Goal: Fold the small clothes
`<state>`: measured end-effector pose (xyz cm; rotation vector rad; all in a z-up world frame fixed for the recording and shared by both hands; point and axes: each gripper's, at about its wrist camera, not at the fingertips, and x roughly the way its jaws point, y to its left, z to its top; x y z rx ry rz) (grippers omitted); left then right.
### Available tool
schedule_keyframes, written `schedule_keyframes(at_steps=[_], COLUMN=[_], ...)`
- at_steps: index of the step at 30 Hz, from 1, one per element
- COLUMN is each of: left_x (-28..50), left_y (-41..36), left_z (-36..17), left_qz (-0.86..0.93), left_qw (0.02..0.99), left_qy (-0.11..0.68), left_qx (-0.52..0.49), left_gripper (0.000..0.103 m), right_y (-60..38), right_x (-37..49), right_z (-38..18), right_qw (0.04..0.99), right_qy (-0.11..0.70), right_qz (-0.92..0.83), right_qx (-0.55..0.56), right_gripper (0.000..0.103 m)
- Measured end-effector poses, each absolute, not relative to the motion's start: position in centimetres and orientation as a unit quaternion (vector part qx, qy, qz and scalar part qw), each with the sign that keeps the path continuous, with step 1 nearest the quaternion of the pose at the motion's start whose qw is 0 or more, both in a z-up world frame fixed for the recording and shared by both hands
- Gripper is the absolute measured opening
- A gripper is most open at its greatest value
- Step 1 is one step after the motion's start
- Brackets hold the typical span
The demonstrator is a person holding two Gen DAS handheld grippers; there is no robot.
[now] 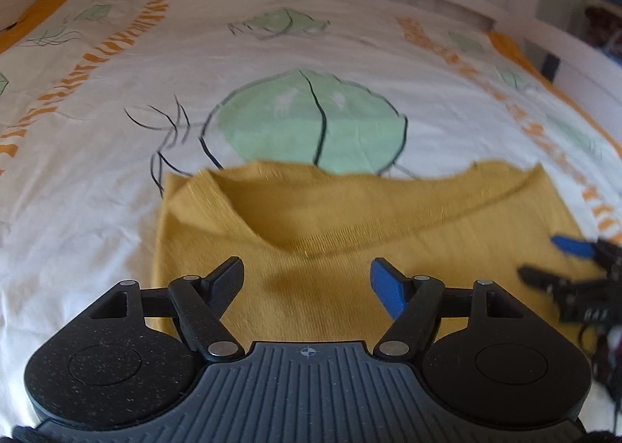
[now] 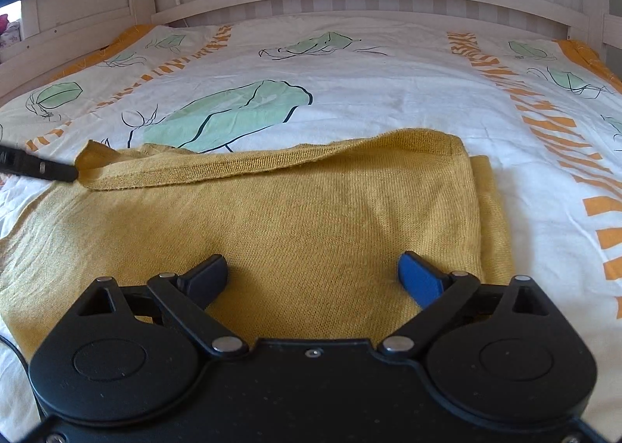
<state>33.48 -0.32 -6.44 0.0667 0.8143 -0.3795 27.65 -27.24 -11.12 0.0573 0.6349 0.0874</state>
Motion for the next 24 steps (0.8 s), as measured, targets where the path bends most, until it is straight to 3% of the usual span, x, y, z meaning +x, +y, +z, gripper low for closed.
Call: schedule_keyframes(at_steps=[15,24], left_x=[40.7,39.6], left_y=[-0.4,0.5], left_z=[-7.9,-5.9], left_qz=[-0.101,-0.105], left_qw=[0.911,0.914], left_qy=[0.399,0.392], left_qx=[0.01,-0.021], left_gripper=[0.071,0.071], right_y=[-27.2,-27.1], right_x=[27.6,27.7], right_z=[-11.1,-11.1], right_qw=[0.949,0.948], right_qy=[0.311,0.313], right_qz=[0.044,0.043], right_qx=[0.03,0.028], right_gripper=[0.096,0.097])
